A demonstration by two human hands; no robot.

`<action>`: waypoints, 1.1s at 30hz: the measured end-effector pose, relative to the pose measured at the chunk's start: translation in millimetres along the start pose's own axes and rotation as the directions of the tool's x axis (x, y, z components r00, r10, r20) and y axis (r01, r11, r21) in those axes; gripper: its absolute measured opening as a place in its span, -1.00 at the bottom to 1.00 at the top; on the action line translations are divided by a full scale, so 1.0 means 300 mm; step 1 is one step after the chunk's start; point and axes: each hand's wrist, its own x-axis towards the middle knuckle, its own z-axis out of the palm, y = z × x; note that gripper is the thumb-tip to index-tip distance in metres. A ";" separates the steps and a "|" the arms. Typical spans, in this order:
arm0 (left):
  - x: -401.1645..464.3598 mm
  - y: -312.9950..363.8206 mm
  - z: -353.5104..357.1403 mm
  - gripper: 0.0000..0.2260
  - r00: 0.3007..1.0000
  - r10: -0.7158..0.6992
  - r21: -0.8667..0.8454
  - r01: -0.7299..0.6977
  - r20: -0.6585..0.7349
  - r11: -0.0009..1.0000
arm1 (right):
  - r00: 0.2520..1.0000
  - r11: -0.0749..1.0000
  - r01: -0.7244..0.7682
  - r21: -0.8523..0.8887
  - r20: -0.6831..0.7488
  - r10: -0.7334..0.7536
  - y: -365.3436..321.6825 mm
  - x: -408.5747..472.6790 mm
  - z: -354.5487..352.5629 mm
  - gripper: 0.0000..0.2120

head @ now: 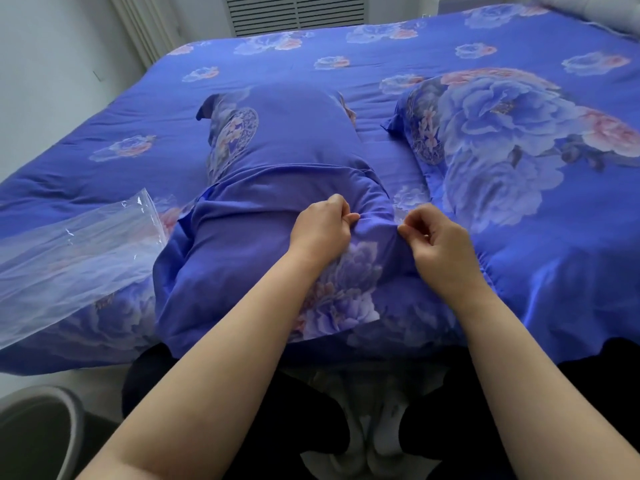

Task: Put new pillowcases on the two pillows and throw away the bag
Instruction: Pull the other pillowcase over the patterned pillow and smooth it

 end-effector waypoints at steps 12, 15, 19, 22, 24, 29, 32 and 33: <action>-0.029 -0.020 0.022 -0.84 0.985 0.112 -0.039 -0.118 -0.131 0.992 | 0.907 0.693 0.138 -0.708 0.372 0.200 0.074 0.060 0.010 -0.84; -0.057 -0.016 0.050 -0.83 0.957 0.205 -0.015 -0.212 -0.205 0.977 | 0.983 0.868 0.176 -0.464 0.122 -0.133 0.027 0.032 0.039 -0.88; -0.073 -0.066 0.076 -0.86 0.959 0.185 -0.018 -0.193 -0.217 0.981 | 0.808 0.942 0.286 -0.176 0.572 -0.138 -0.018 -0.025 0.048 -0.82; -0.085 -0.066 0.088 -0.85 0.960 0.161 -0.090 -0.186 -0.230 0.978 | 0.715 0.816 0.165 -0.555 0.637 0.289 0.003 0.059 -0.031 -0.73; -0.098 -0.043 0.100 -0.80 0.946 0.210 -0.089 -0.238 -0.247 0.967 | 0.826 0.749 0.064 -0.659 0.456 0.331 0.017 0.098 -0.059 -0.79; -0.137 -0.049 0.101 -0.78 0.851 0.362 -0.028 -0.401 -0.380 0.915 | 0.939 0.978 -0.053 -0.202 0.323 0.118 0.016 0.034 -0.030 -0.80; -0.207 -0.028 0.124 -0.80 0.765 0.477 0.126 -0.472 -0.433 0.872 | 0.895 0.963 -0.033 -0.268 0.420 0.148 0.061 0.008 -0.027 -0.83; -0.234 -0.018 0.138 -0.79 0.744 0.519 0.188 -0.489 -0.421 0.852 | 0.905 0.962 -0.026 -0.272 0.403 0.139 0.066 0.012 -0.029 -0.85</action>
